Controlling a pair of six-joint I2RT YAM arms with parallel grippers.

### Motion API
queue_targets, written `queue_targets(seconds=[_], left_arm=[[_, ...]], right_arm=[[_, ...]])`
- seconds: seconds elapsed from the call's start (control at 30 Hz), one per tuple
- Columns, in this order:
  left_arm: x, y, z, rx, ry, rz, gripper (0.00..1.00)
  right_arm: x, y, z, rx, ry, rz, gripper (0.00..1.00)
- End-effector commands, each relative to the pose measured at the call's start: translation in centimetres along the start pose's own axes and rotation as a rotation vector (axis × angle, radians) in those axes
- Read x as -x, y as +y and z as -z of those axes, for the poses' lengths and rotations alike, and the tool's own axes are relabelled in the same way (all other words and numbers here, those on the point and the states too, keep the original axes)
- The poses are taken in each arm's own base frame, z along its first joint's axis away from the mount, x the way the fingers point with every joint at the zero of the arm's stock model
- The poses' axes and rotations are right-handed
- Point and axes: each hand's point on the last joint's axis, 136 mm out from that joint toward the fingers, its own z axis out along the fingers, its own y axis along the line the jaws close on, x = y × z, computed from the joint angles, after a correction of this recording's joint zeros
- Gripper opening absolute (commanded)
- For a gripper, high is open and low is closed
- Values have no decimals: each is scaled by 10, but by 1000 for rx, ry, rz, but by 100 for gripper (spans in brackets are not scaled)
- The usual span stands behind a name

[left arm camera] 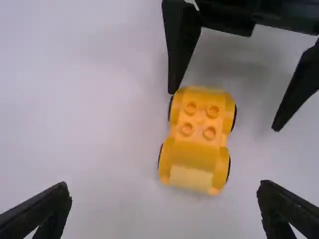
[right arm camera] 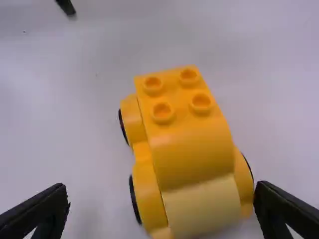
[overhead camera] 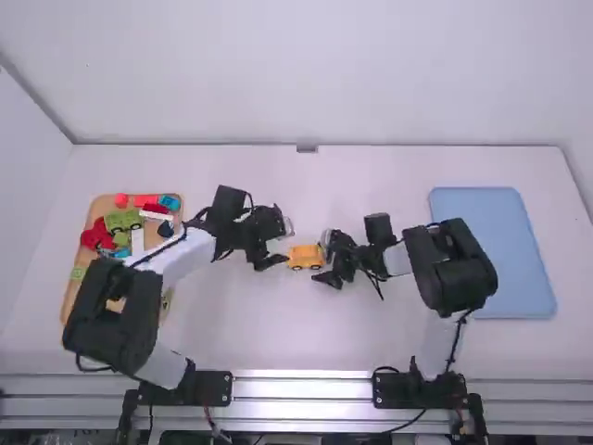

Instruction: Assemble lego blocks to make yellow taxi

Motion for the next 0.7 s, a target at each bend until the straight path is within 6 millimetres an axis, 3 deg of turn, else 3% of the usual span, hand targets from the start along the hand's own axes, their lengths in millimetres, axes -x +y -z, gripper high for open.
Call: queue_targets(seconds=[0.0,0.23,0.33,0.47,0.53,0.63,0.67], left_arm=[[-6,13,27,109,77,1,99],[5,5,78,167,79,40,99],[4,16,98,263,71,156,99],[-2,24,108,314,75,217,99],[-5,26,110,322,78,225,99],[-7,28,110,333,68,247,99],[-8,32,110,350,58,269,99]], right_arm=[[6,-10,-12,11,-4,16,99],[9,-22,-40,55,-16,46,99],[18,-13,-45,127,-75,125,99],[23,-7,-49,163,-79,165,99],[24,-5,-51,172,-72,170,94],[24,-5,-51,178,-69,158,80],[25,-5,-51,180,-73,162,71]])
